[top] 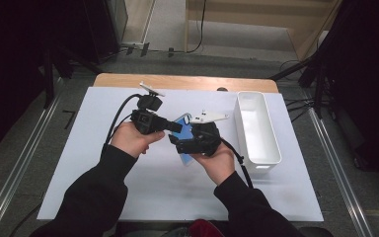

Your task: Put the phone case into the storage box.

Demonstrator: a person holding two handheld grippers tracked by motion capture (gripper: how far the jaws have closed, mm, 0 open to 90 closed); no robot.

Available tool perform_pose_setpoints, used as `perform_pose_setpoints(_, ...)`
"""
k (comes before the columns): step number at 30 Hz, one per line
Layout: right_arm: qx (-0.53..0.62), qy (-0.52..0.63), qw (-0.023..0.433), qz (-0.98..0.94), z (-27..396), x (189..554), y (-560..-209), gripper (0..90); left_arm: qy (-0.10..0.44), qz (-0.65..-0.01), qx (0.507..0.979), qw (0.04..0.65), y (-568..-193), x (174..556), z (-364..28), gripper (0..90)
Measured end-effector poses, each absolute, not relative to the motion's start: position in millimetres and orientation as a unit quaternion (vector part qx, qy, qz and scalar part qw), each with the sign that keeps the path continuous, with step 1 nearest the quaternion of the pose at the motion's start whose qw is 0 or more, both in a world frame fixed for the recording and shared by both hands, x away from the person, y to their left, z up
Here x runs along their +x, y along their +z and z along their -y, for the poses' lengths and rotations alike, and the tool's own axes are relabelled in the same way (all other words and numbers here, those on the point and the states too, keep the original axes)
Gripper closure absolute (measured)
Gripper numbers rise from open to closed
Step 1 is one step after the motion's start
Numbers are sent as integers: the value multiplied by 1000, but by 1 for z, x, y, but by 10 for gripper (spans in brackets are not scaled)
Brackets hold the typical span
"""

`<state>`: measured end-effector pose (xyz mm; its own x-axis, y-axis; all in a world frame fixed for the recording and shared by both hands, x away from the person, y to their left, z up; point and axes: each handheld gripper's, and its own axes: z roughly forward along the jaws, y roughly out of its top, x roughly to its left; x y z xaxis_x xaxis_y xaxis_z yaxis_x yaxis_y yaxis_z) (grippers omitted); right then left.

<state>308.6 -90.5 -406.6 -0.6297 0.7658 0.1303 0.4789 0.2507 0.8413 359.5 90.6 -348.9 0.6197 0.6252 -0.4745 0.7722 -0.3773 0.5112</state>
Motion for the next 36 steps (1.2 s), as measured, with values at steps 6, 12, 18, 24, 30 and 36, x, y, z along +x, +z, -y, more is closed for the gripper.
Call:
perform_pose_setpoints(6,400,460,155,-778,92,309,-406,145,-100,-422,824,365,-349,358,-89,789)
perform_pose_setpoints(12,398,460,149,-780,93,309,-403,146,-102,-413,826,370,-348,358,-90,767)
perform_pose_setpoints(18,393,465,137,-782,96,310,-401,147,-100,-400,830,377,-346,356,-90,680)
perform_pose_setpoints(24,377,470,113,-791,101,312,-402,146,-106,-389,834,377,-345,356,-93,592)
perform_pose_setpoints(30,352,475,98,-800,104,313,-402,147,-96,-369,840,386,-341,356,-97,487)
perform_pose_setpoints(36,330,480,77,-809,108,313,-401,147,-101,-336,848,397,-340,355,-102,410)
